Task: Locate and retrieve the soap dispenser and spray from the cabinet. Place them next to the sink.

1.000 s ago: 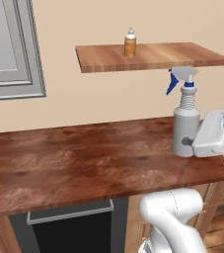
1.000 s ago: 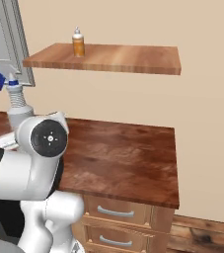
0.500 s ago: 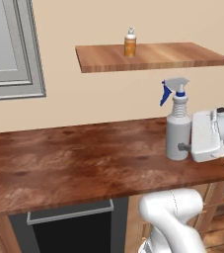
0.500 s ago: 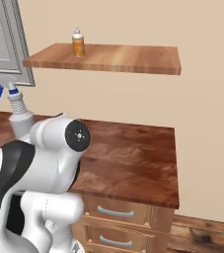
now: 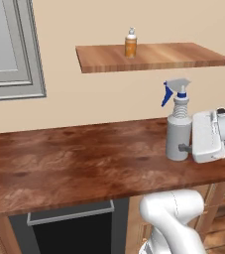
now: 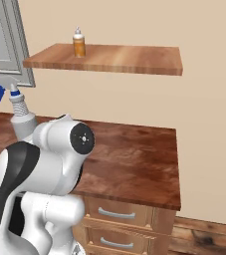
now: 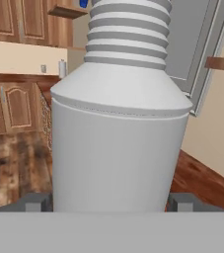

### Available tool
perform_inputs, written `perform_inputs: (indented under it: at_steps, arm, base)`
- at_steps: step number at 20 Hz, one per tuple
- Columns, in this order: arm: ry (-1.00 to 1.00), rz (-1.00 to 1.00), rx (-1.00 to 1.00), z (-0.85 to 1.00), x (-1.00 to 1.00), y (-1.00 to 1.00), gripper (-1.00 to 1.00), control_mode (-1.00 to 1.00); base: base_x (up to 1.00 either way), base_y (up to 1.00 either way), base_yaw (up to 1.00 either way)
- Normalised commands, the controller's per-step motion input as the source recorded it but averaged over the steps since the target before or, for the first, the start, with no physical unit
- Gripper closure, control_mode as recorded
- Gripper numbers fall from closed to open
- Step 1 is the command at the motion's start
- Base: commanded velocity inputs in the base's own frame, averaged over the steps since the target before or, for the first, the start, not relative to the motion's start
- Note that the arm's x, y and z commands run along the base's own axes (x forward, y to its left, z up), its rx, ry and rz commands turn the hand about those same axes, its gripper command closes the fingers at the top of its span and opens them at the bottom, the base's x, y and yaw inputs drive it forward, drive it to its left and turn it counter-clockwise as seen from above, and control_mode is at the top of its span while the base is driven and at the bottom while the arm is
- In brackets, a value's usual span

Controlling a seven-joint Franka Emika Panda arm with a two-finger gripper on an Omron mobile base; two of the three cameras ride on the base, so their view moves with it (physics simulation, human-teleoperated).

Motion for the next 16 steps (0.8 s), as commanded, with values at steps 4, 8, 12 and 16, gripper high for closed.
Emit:
perform_inputs:
  at_steps: [4,8,12,16]
  arm:
    - [0.00,0.00,0.00,0.00,0.00,0.00,1.00,1.00]
    - [0.00,0.00,0.00,0.00,0.00,0.00,1.00,1.00]
    - [0.00,0.00,0.00,0.00,0.00,0.00,1.00,1.00]
    - [0.00,0.00,0.00,0.00,0.00,0.00,1.00,1.00]
  base:
    - [0.00,0.06,0.00]
    - [0.00,0.56,-0.02]
    - [-0.08,0.75,0.00]
    - [-0.23,0.81,0.00]
